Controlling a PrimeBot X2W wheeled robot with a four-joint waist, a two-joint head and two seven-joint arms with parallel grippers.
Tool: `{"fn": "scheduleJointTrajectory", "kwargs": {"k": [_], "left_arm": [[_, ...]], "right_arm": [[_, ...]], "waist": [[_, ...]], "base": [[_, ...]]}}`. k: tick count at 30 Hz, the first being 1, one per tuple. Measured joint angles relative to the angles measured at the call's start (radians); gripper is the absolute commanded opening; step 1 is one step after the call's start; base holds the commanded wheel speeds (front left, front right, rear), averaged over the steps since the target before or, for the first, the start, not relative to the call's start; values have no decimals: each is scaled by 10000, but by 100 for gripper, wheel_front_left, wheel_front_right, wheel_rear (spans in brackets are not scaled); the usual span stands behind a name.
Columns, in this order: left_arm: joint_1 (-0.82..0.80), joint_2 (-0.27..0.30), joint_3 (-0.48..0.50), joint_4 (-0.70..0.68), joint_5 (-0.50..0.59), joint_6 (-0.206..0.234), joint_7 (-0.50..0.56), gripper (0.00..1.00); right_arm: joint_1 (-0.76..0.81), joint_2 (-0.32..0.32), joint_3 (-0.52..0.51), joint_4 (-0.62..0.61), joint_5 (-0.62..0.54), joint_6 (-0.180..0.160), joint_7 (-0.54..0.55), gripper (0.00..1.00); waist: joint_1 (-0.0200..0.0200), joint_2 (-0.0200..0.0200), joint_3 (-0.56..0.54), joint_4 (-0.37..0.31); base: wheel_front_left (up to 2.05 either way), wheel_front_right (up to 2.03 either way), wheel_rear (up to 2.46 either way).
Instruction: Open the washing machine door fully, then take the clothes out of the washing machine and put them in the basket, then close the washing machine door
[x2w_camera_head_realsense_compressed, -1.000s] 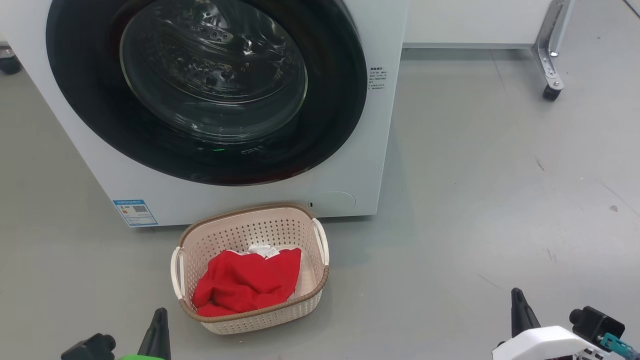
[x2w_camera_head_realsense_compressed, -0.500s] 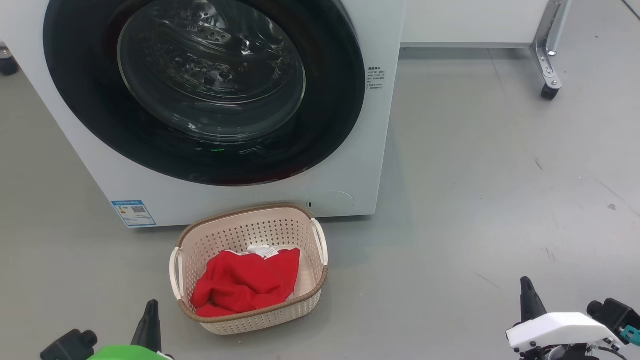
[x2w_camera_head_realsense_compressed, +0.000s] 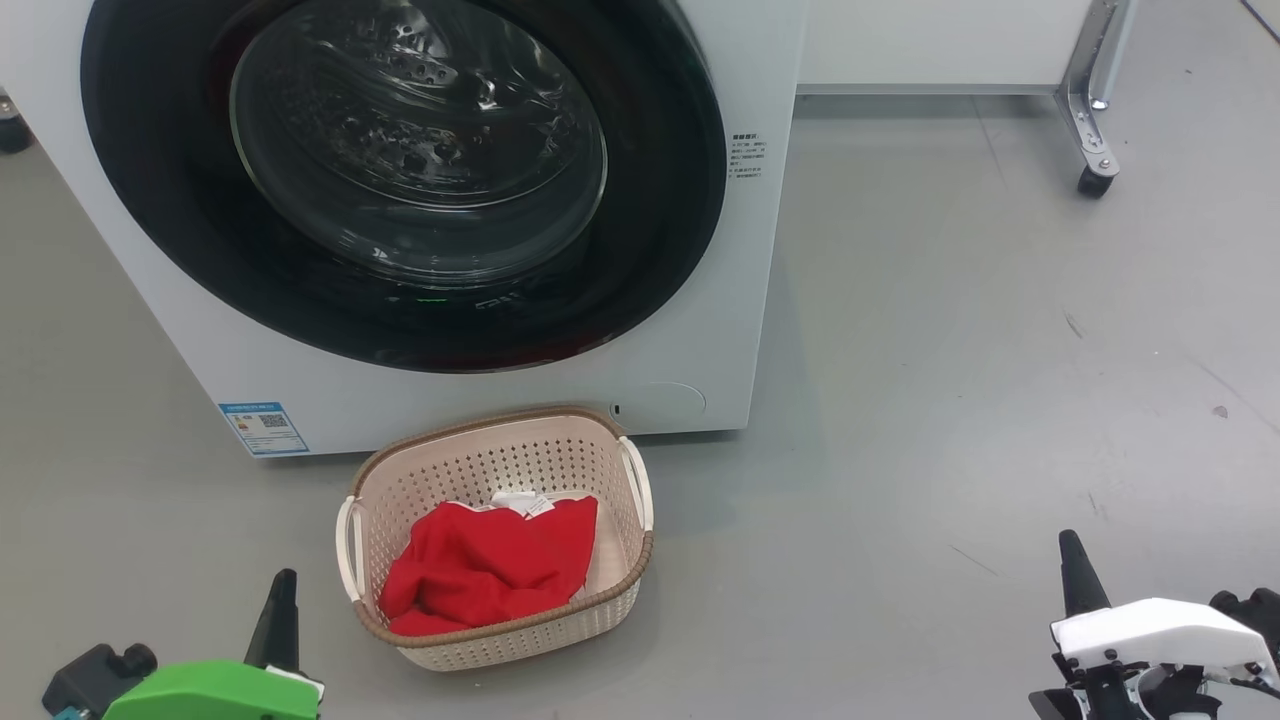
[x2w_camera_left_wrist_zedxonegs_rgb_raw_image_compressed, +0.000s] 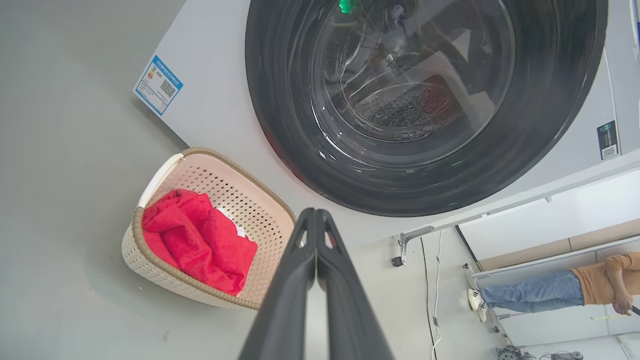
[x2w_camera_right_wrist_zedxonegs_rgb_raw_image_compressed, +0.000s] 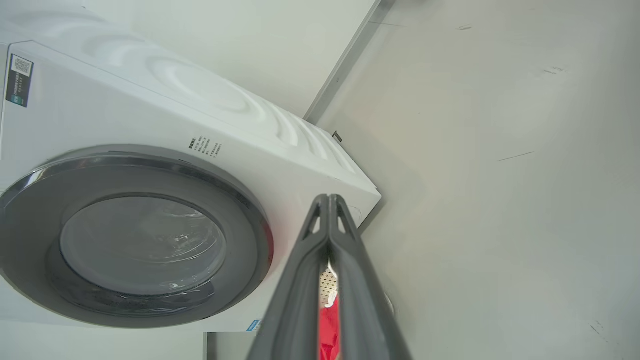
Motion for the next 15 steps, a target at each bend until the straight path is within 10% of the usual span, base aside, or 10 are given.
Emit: {"fn": "scheduleJointTrajectory", "kwargs": {"k": [15], "left_arm": [[-332, 0, 407, -13, -1944, -174, 399, 0]], "right_arm": [[-346, -79, -355, -111, 2019, 174, 451, 0]], "waist": [[0, 0, -1, -46]], "base": [[0, 0, 0]]}}
